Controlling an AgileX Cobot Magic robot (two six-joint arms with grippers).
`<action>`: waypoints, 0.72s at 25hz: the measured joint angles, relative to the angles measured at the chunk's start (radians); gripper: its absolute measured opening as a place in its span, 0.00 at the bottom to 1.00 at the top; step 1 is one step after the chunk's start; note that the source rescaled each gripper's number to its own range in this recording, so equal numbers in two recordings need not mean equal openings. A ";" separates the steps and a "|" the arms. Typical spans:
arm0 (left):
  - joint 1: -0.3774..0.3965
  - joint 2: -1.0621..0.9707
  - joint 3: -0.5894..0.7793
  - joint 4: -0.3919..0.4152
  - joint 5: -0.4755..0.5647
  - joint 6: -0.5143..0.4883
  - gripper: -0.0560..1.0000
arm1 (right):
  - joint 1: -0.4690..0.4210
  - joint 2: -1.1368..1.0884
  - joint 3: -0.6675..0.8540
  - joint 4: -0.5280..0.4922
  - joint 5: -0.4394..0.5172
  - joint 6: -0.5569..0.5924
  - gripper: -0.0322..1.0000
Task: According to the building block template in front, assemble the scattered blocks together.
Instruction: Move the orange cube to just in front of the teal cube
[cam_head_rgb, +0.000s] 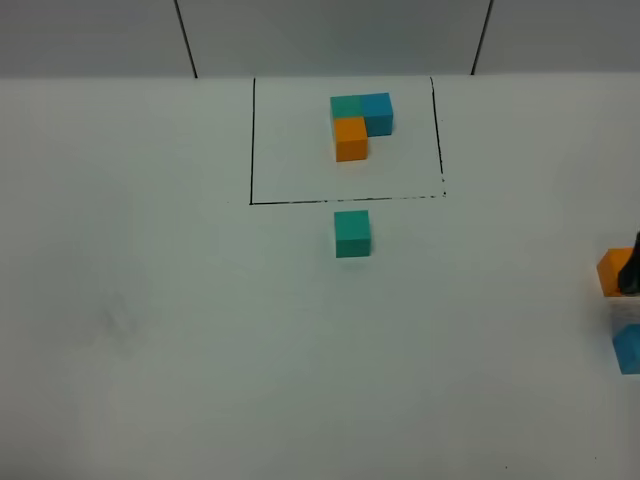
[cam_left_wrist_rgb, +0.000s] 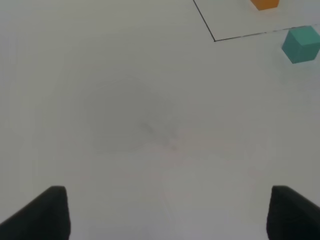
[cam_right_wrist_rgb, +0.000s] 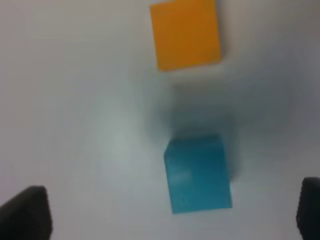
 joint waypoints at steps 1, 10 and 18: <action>0.000 0.000 0.000 0.000 0.000 0.000 0.78 | 0.000 0.046 -0.014 0.001 -0.016 -0.013 1.00; 0.000 0.000 0.000 0.000 0.000 0.000 0.78 | 0.000 0.390 -0.203 0.004 -0.044 -0.090 1.00; 0.000 0.000 0.000 0.000 0.000 0.000 0.78 | 0.000 0.500 -0.223 -0.022 -0.102 -0.097 0.93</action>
